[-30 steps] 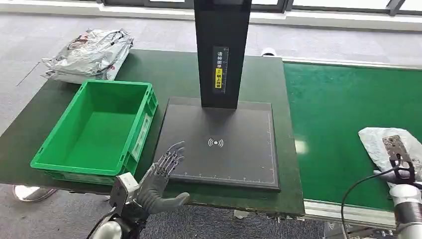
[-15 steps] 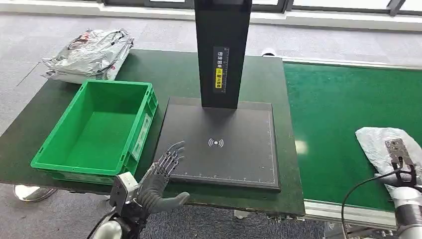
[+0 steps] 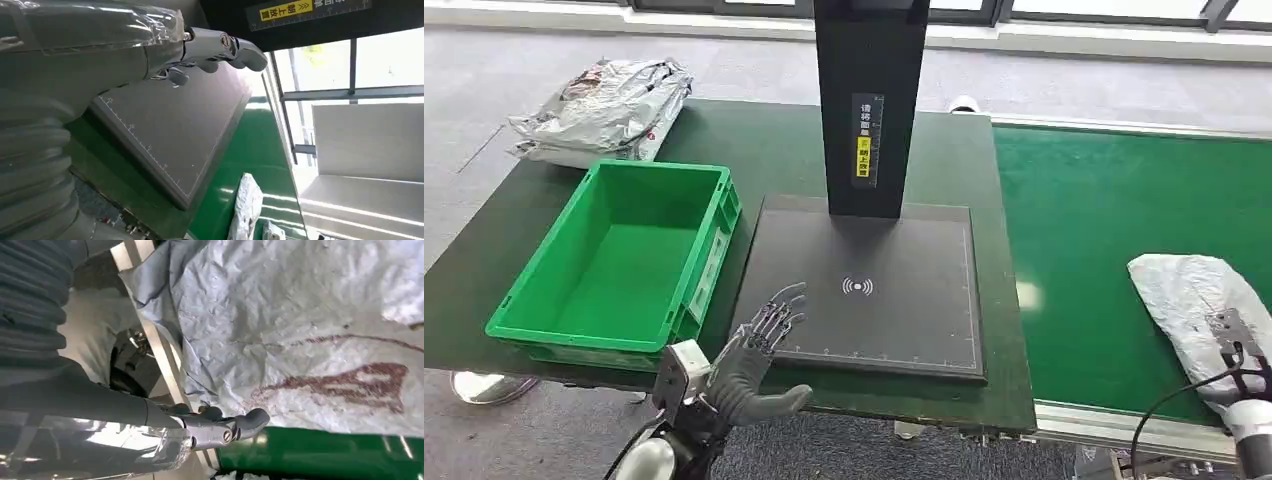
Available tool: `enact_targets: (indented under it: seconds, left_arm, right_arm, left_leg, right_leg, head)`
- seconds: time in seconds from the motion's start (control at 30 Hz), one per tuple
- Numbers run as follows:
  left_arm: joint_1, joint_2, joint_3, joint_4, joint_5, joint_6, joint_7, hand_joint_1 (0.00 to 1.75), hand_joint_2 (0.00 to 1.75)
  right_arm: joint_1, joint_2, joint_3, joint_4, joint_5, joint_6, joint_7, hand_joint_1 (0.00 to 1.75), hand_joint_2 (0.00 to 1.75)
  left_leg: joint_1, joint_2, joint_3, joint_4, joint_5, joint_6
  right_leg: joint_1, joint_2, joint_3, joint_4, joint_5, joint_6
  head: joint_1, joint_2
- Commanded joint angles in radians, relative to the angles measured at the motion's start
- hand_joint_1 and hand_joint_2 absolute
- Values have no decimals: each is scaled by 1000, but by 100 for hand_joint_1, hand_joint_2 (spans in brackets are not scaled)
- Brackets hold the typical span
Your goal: Moved the parcel from conveyor to table for the left to box.
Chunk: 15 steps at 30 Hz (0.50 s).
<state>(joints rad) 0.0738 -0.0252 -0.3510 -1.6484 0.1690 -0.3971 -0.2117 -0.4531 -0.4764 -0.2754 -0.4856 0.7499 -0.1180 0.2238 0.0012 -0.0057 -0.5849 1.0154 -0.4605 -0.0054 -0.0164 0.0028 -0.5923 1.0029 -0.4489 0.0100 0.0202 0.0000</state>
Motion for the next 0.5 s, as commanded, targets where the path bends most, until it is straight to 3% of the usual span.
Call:
enact_targets:
  seconds: [0.03,0.27,0.5]
  left_arm:
    - [-24,28,-3,59,7,-16,-1,0,175]
    - [-19,31,7,53,9,-27,-4,0,175]
    - [-17,31,11,49,9,-29,-3,0,175]
  right_arm:
    - [-76,7,94,34,84,114,71,0,175]
    - [-102,20,91,54,92,205,57,0,175]
    - [-108,24,90,53,91,222,47,0,175]
  left_leg:
    - [0,5,3,-2,0,0]
    - [0,3,2,-1,0,-1]
    - [0,3,2,-2,0,0]
  right_leg:
    - [0,4,1,-2,1,-1]
    - [0,3,1,-1,1,-1]
    - [0,2,1,-1,1,-1]
  head:
    - [0,0]
    - [0,0]
    - [0,0]
